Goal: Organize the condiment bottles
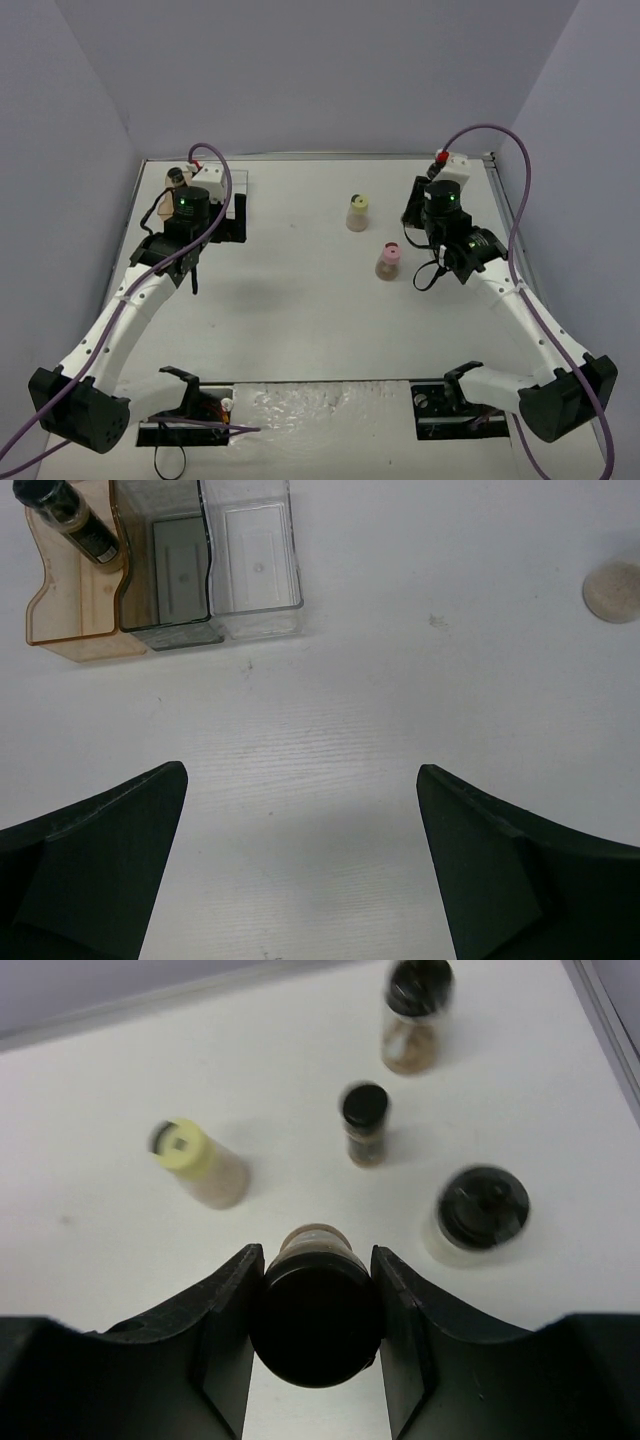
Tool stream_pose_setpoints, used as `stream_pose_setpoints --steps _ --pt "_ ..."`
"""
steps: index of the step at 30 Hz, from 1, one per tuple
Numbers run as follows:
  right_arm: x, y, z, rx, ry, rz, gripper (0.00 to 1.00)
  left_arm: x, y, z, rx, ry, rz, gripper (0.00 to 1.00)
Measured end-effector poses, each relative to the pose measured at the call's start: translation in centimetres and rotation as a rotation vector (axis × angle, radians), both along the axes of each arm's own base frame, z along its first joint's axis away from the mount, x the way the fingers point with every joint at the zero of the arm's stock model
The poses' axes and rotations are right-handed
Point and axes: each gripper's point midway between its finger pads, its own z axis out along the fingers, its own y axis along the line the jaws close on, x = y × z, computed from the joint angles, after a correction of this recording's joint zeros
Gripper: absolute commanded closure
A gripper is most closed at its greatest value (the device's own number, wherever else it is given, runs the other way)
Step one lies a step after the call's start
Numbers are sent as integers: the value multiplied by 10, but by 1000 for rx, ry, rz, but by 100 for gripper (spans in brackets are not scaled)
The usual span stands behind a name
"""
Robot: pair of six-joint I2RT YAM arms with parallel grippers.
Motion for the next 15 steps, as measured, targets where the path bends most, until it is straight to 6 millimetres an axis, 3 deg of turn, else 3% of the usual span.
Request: stream_pose_setpoints --steps 3,6,10,15 --pt "13 41 42 6 -81 133 85 0 2 1 8 -5 1 3" --pt "22 83 40 -23 -69 261 84 -1 5 4 16 -15 8 3" --pt "33 143 -5 -72 26 431 82 -3 15 8 40 -35 45 3" --pt "35 207 -87 -141 183 592 80 -4 34 9 70 -48 121 3"
